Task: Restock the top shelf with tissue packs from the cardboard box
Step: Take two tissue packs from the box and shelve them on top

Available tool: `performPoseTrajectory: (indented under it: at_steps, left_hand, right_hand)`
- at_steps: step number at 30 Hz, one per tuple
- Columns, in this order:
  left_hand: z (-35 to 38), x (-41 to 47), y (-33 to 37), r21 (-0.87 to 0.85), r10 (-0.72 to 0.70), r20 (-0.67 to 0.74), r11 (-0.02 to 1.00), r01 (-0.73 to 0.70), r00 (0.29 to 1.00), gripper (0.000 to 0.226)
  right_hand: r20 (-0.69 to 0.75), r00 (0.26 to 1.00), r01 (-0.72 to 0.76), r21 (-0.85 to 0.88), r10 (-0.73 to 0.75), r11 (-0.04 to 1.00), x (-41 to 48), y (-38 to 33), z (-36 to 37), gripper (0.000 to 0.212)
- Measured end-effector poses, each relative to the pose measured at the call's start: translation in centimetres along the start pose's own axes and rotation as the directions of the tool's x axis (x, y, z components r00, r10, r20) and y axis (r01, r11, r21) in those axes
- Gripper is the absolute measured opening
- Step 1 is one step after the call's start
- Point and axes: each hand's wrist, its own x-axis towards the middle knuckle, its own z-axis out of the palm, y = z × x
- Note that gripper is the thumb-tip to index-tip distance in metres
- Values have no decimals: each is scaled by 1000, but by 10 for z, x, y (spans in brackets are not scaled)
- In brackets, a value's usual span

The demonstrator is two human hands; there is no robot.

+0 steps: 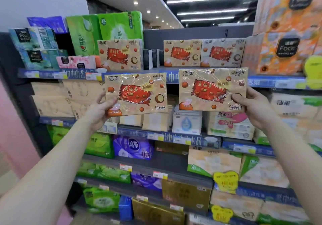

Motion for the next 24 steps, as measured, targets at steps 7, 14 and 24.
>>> performPoseTrajectory:
  at_steps: [7,14,24]
  left_hand:
    - [-8,51,29,-53,72,55,996,-69,996,71]
    - [-4,101,49,-14,143,151,990,-143,978,42]
    - [-5,163,84,-46,193,231,981,-188,954,59]
  right_hand:
    - [7,998,58,-23,-58,998,42,-21,27,51]
    - [-76,990,116,-59,-120,991,83,-43,65,50]
    - [-147,977,140,-115,-156,983,125,-71,104,53]
